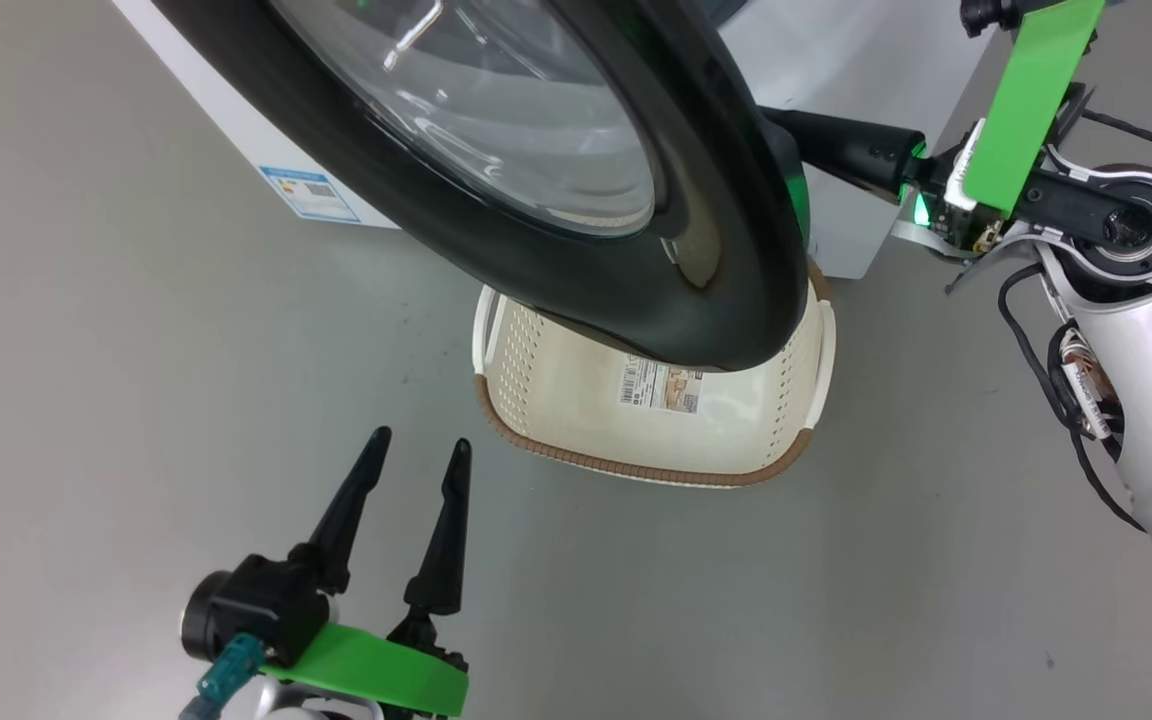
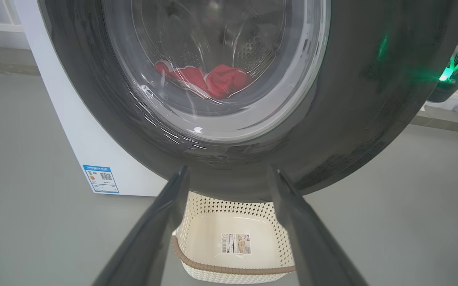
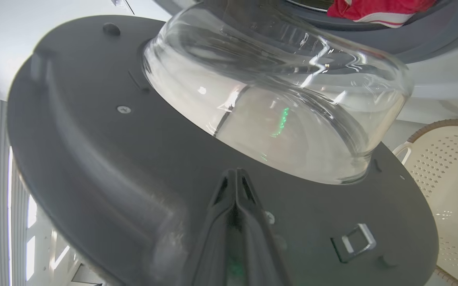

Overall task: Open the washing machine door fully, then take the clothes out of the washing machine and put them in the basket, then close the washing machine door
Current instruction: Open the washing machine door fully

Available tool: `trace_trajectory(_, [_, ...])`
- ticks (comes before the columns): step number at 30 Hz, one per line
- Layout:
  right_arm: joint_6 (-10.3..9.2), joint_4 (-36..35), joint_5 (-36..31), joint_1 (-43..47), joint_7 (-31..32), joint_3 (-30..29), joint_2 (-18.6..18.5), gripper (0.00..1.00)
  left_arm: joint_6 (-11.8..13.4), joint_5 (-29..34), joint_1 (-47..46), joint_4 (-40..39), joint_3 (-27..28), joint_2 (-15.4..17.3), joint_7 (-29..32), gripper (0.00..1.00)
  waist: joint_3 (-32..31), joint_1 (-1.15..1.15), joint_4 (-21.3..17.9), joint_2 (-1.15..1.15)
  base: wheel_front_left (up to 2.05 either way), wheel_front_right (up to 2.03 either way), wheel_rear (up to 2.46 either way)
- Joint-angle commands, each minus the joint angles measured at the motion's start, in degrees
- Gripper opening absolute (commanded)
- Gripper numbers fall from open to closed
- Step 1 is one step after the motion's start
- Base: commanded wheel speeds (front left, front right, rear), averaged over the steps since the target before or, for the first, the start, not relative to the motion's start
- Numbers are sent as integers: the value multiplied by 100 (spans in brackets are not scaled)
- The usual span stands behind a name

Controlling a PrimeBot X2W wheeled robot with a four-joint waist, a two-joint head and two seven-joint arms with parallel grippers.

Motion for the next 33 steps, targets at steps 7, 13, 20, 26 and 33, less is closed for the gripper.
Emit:
trace_trajectory(7, [31,-272,-146,495,-312,-221,42,100,-40,167,180,-92,392,87,-54,100,-225,0,-127,0,0,0,0])
trace_trajectory(13, [31,-425,-207,994,-575,-386,42,100,-105,279,308,-80,638,87,-54,100,-395,0,-310,0,0,0,0])
trace_trajectory(20, [31,-540,-231,1763,-849,-581,55,100,-202,427,506,-41,902,87,-54,100,-657,0,-556,0,0,0,0])
trace_trajectory(26, [31,-644,-274,2532,-1074,-701,89,100,-263,526,663,-21,1070,87,-54,100,-884,0,-764,0,0,0,0])
trace_trajectory(33, [31,-693,-371,3262,-1403,-789,170,100,-282,558,821,-37,1246,87,-54,100,-1078,0,-986,0,0,0,0])
